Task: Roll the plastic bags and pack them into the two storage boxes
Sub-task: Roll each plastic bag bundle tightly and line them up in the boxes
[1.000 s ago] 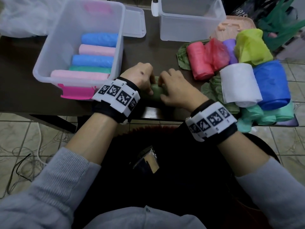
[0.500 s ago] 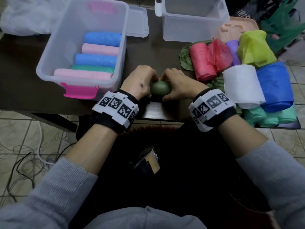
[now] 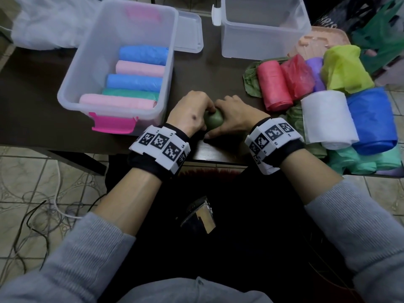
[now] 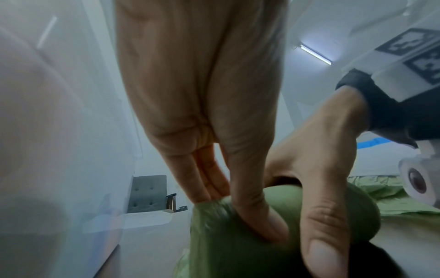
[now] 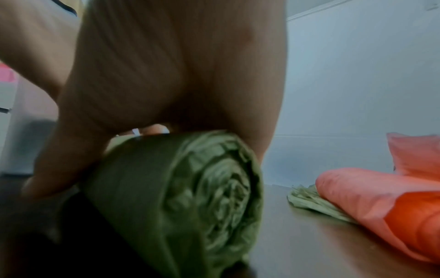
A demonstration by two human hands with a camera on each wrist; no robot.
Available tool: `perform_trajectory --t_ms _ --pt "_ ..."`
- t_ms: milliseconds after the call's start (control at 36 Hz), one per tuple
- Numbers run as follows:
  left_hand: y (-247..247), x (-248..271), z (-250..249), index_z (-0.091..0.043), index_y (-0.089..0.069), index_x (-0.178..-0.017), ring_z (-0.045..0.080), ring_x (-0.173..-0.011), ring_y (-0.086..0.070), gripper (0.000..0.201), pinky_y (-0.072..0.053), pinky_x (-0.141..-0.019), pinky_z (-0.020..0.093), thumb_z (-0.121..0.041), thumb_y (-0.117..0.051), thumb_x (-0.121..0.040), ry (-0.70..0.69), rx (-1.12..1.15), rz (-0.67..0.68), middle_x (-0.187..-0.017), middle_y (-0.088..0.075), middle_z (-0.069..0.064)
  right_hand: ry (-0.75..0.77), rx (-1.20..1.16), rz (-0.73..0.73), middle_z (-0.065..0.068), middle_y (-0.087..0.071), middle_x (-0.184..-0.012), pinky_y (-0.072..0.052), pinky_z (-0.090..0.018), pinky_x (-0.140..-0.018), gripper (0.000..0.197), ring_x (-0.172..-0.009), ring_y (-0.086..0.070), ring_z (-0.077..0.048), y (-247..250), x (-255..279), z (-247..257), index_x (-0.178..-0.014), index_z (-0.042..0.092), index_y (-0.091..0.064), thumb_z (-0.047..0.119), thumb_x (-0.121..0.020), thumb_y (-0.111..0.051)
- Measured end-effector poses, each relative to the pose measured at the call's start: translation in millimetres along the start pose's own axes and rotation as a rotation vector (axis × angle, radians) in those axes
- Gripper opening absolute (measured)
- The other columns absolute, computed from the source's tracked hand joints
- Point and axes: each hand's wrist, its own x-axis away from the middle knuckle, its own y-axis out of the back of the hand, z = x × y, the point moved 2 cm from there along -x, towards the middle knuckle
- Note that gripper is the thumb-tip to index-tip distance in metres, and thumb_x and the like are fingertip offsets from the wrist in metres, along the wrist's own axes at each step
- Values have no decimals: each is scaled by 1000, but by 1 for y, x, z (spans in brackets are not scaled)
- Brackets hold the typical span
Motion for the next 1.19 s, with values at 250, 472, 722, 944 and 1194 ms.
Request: perform_trajectory --t_ms 250,472,722,944,1194 --pt "-1 3 -4 -19 -64 -122 26 -111 -57 60 -44 -94 31 -3 -79 -66 -28 -16 53 -120 -62 9 17 18 -108 -10 -54 -114 -37 -39 -84 67 -109 -48 -29 -11 17 2 -108 11 -47 67 -74 -59" --pt "5 12 -11 -20 -64 -122 18 -113 -57 50 -40 -93 19 -5 -71 -74 -119 134 3 -118 -65 4 -41 -143 -98 -8 -49 -123 -45 -42 -89 79 -111 -53 -31 -14 22 -4 -125 13 -42 68 -71 -60" --pt "74 41 -4 -16 -59 -126 -5 -109 -47 38 -32 -96 3 -18 -61 -88 -128 392 -539 -128 -59 -4 -80 -621 -212 -1 -59 -98 -45 -27 -75 44 -87 -57 -14 11 23 2 -98 17 -49 53 -79 -67" --pt "116 77 78 -10 -44 -138 18 -131 -41 46 -26 -101 16 -29 -45 -96 377 254 -841 -141 -47 6 102 -857 -349 9 -60 -83 -45 -11 -60 38 -68 -57 6 62 5 52 -99 13 -57 45 -82 -68" --pt "108 82 123 -4 -62 -79 32 -109 -55 49 -40 -85 32 -44 -40 -96 721 594 -608 -114 -61 21 288 -611 -464 8 -55 -95 -42 -20 -71 55 -87 -53 -7 102 -24 128 -114 11 -48 48 -79 -69"
